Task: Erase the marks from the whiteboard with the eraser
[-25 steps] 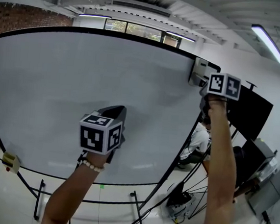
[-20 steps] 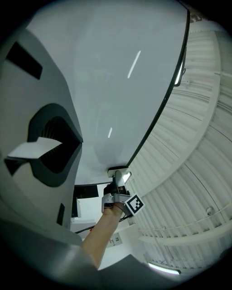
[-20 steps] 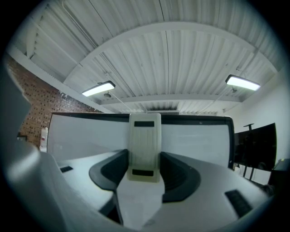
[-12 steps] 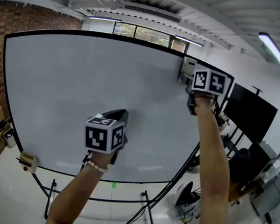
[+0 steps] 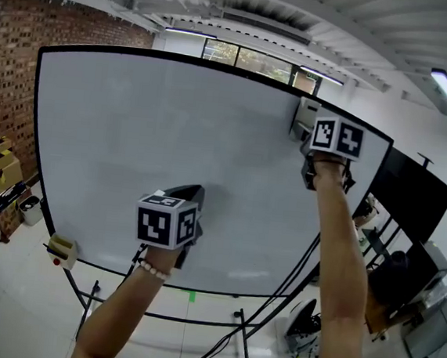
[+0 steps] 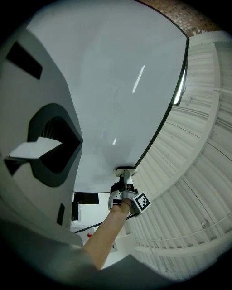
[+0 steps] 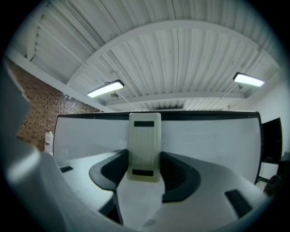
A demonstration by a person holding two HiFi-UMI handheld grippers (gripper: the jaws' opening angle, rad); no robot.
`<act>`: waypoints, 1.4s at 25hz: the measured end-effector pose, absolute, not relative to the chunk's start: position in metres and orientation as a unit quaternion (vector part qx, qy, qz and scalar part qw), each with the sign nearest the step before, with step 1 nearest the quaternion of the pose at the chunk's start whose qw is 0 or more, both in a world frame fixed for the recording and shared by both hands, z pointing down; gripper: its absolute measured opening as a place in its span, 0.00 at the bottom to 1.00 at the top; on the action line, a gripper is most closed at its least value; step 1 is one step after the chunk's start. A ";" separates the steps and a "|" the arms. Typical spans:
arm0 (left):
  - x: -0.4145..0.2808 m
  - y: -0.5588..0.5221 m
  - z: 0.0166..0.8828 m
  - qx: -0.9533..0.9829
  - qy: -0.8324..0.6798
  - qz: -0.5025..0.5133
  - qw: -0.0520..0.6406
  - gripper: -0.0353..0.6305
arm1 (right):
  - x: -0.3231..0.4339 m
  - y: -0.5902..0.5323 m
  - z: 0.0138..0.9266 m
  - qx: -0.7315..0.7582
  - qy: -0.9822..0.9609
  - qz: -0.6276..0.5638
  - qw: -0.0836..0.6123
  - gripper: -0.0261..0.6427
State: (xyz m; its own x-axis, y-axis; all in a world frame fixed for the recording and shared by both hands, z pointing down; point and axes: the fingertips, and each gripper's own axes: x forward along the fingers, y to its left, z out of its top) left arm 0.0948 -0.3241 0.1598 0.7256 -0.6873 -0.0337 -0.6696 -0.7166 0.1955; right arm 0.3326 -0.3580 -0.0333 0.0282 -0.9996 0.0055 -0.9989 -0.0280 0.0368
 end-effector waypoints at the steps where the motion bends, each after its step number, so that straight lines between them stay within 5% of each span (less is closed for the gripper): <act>1: 0.092 -0.326 0.161 0.925 -0.367 -0.053 0.087 0.04 | 0.330 -0.359 -0.035 0.718 -0.696 -0.016 0.016 0.41; 12: 0.022 -0.354 0.170 0.937 -0.335 -0.051 0.087 0.04 | 0.289 -0.370 -0.026 0.748 -0.662 -0.035 0.021 0.41; 35: -0.283 -0.392 0.199 0.930 -0.349 -0.039 0.108 0.04 | -0.091 -0.457 -0.042 0.714 -0.699 -0.023 0.018 0.41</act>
State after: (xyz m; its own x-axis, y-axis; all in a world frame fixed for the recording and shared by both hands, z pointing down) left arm -0.2827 -0.3918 0.1992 0.7537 -0.6573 0.0024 -0.6403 -0.7333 0.2286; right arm -0.0913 -0.4567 -0.0416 0.0205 -0.9998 -0.0073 -0.9981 -0.0209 0.0577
